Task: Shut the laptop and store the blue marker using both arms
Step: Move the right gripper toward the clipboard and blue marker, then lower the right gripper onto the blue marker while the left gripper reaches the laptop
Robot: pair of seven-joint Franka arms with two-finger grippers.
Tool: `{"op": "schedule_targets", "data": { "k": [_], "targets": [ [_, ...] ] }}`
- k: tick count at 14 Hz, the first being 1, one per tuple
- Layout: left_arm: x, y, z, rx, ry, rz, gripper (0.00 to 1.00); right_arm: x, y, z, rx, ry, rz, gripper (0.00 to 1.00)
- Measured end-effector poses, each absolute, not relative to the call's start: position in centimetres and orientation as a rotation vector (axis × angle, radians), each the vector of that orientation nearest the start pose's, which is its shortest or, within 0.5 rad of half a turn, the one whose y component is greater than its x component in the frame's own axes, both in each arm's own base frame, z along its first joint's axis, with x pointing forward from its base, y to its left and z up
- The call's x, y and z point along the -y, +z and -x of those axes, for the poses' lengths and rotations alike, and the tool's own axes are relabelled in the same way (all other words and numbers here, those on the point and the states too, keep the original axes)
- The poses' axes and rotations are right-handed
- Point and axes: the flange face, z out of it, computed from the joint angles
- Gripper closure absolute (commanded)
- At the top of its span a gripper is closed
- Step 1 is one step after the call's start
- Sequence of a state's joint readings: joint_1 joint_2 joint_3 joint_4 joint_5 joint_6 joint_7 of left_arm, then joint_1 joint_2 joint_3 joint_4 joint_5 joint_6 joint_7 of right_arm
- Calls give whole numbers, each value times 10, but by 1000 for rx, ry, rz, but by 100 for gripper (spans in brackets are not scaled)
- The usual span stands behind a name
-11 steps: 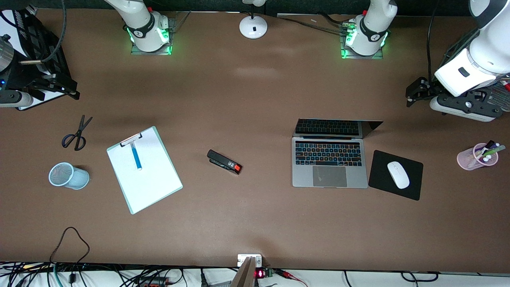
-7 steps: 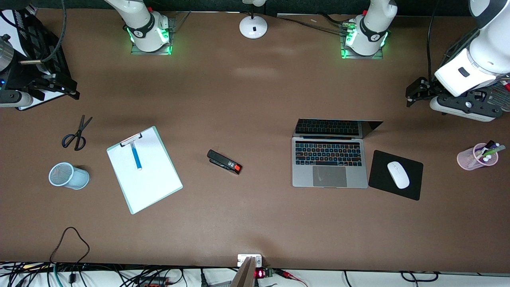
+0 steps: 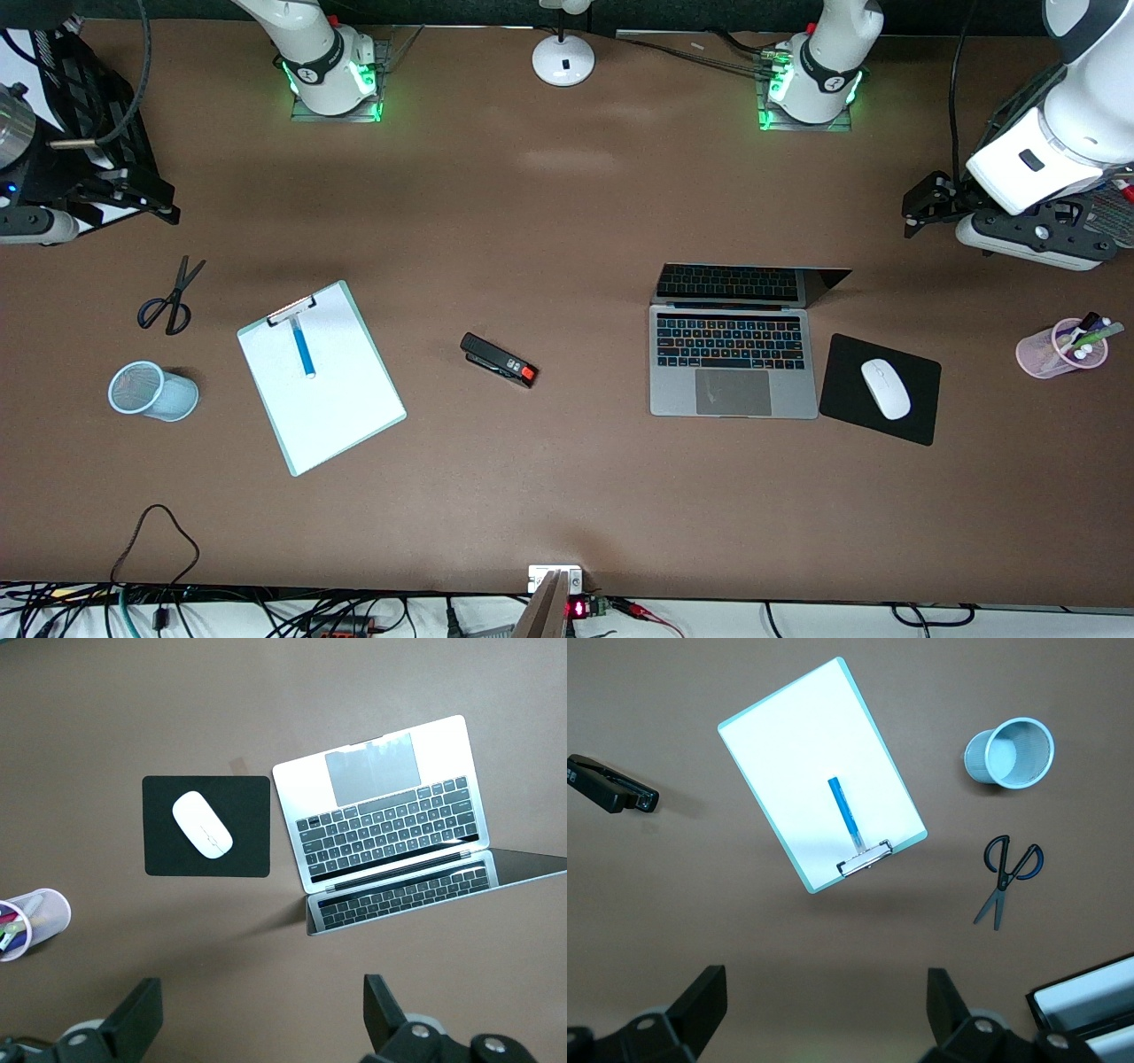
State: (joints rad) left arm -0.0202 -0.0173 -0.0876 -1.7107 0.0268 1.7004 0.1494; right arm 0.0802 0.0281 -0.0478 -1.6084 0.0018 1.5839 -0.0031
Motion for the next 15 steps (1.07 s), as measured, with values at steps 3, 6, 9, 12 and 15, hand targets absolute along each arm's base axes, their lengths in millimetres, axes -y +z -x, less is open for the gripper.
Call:
{"op": "schedule_targets", "data": {
  "k": [3,6,9,12,15],
  "targets": [
    [58,578,-553,-401,2,3088,0,-23,569,-577,64,97,3142,0],
    [57,573,-553,-392,36,3090,0,-26,539,-595,71,109,3144,0],
    [57,564,-555,-392,123,3091,7,-27,505,-612,123,111,3143,0],
    [58,552,-564,-397,185,3092,62,-23,468,-624,214,136,3137,0],
    [61,543,-568,-405,253,3090,87,-22,436,-635,274,161,3131,0]
  ]
}}
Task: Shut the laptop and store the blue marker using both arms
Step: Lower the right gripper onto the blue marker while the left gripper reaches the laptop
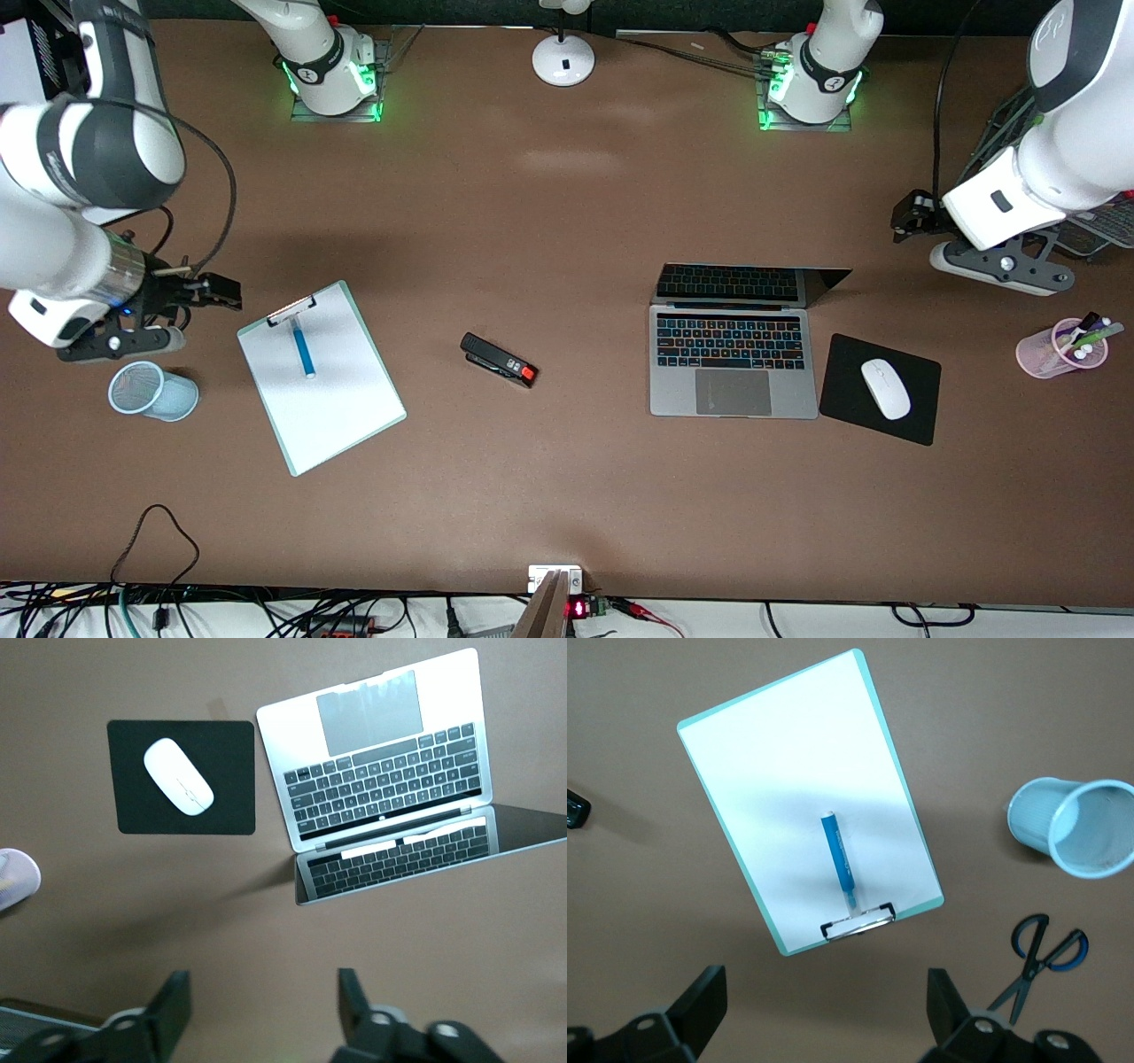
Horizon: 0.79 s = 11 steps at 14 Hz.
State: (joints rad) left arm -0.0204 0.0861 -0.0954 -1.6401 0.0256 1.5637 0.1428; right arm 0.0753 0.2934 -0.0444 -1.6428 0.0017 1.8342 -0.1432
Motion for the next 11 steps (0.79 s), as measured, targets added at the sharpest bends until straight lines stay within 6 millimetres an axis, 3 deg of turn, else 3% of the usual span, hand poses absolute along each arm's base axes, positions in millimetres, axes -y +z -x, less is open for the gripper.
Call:
{"op": "schedule_targets", "data": {
  "k": [4,8,11],
  "targets": [
    [61,538,-570,-405,278,3089,89,-20,396,-645,358,136,3125,0],
    [61,536,-568,-378,310,3090,89,-20,334,-642,525,91,3104,0],
    [67,535,-565,-339,334,3090,89,-18,309,-642,602,102,3088,0]
  ]
}}
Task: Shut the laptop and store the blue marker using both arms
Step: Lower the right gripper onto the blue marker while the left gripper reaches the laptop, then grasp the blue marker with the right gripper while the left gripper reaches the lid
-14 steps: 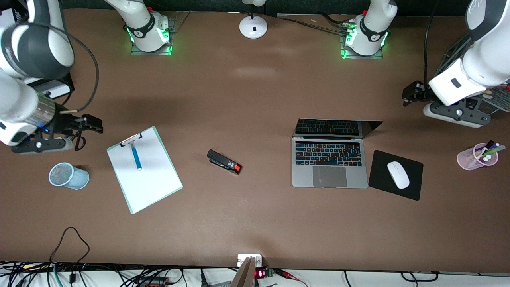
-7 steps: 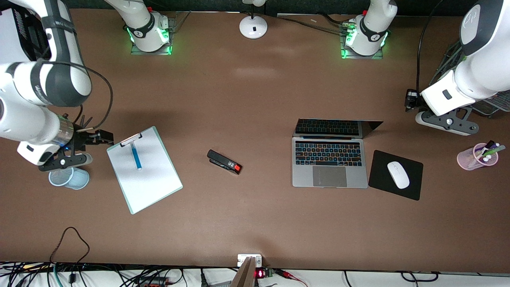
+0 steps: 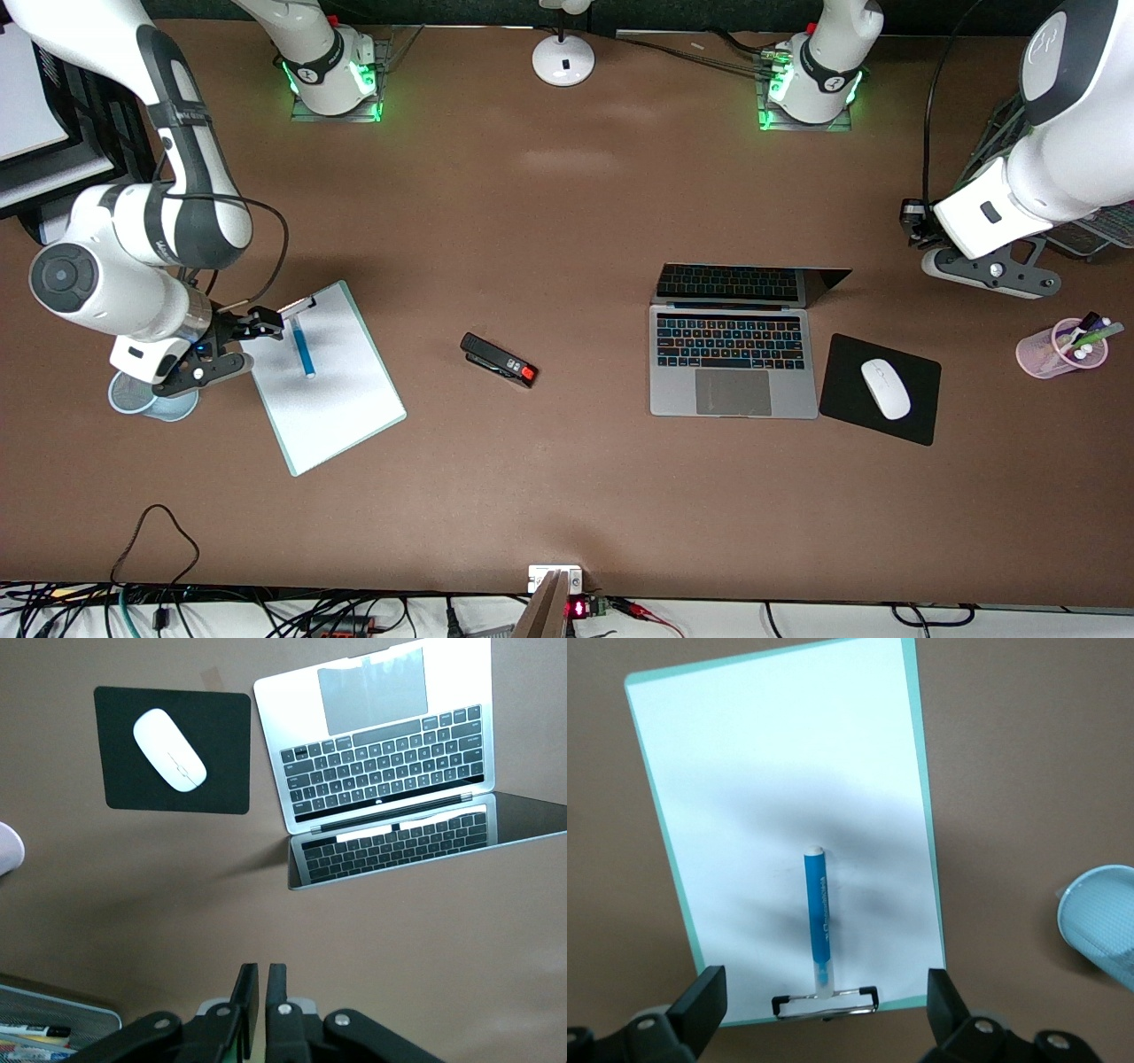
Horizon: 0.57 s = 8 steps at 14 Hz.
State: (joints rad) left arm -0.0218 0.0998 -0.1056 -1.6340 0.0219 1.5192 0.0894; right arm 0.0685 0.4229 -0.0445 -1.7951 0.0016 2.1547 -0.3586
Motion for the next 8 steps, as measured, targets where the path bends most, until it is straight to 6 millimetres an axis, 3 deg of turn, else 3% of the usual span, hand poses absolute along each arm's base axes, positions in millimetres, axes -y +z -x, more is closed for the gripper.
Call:
{"op": "schedule_targets", "data": {
  "k": [2,4,6,8],
  "targets": [
    [81,535,-562,-314,348,3093,89,-18,295,-643,637,117,3079,3],
    [94,530,-560,-252,374,3147,89,-25,283,-644,680,116,3069,14],
    [110,517,-557,-217,387,3178,89,-31,274,-645,714,110,3062,20],
    [140,494,-549,-174,372,3176,89,-32,264,-646,729,109,3059,28]
  ]
}}
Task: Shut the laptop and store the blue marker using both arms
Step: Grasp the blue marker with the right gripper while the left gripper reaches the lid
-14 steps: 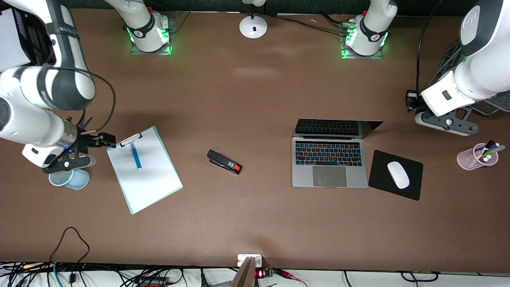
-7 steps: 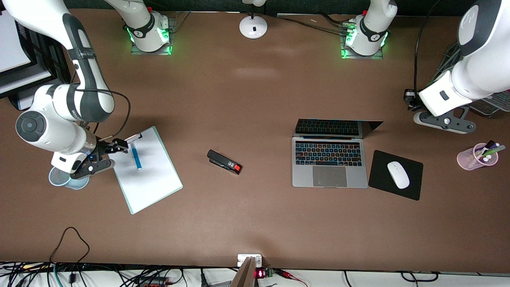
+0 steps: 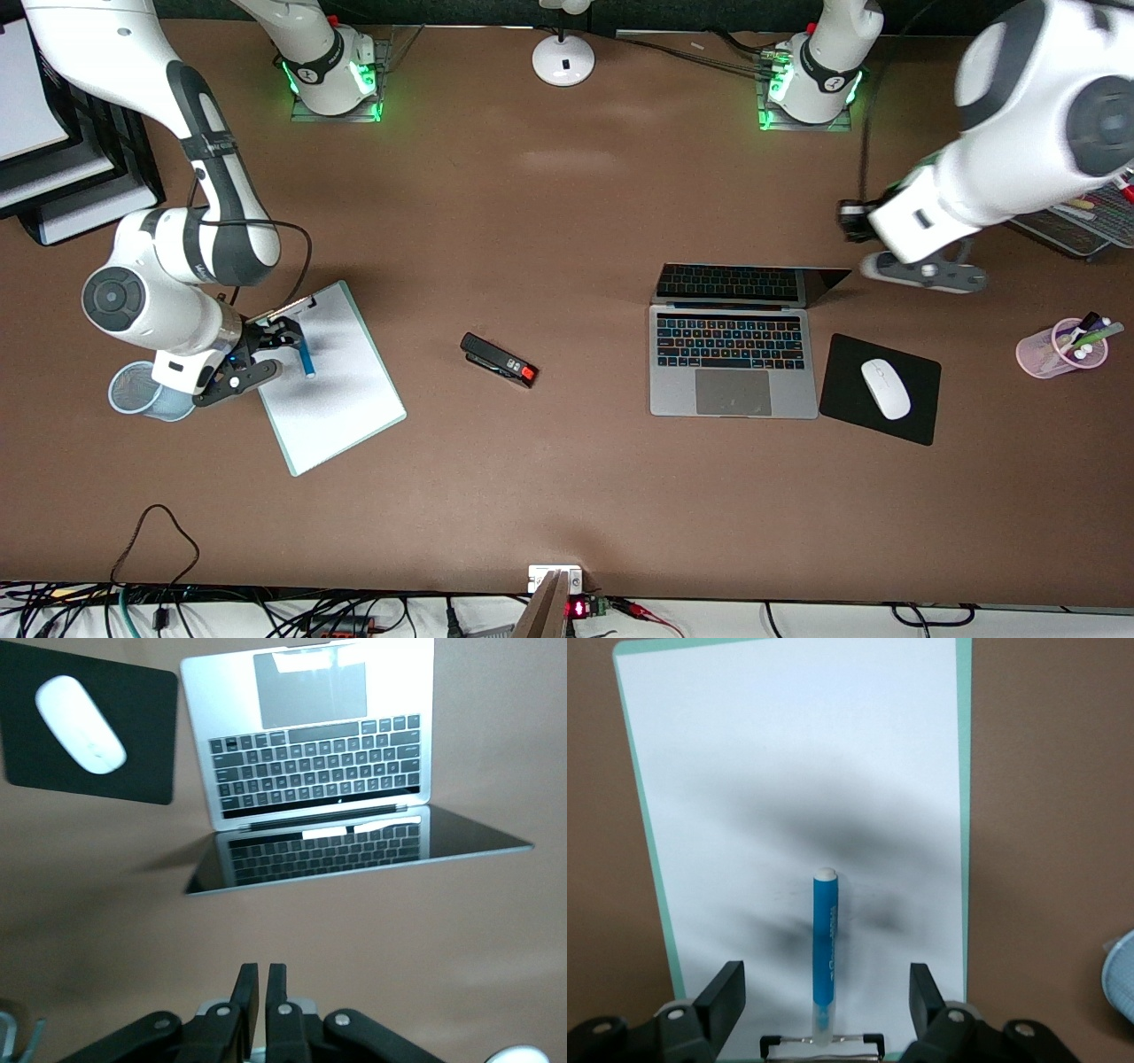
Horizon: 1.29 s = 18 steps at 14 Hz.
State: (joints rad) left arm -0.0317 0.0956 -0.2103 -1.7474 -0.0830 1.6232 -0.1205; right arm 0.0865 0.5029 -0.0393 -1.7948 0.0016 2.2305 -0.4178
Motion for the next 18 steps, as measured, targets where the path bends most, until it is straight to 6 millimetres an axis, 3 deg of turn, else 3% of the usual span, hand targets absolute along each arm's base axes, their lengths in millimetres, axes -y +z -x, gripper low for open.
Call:
{"op": "schedule_targets", "data": {
  "k": [4,6,10,13,18],
  "targets": [
    [211,462,-503,-142,355,3139,95,-32,237,-648,793,114,3043,31],
    [225,451,-487,-137,318,3133,96,-35,227,-647,811,130,3035,34],
    [216,410,-481,-103,249,3149,97,-52,219,-651,853,132,3023,41],
    [211,381,-474,-91,211,3158,98,-54,210,-654,858,141,3021,46],
    [211,366,-479,-80,109,3190,100,-53,199,-655,855,159,3020,55]
  ]
}}
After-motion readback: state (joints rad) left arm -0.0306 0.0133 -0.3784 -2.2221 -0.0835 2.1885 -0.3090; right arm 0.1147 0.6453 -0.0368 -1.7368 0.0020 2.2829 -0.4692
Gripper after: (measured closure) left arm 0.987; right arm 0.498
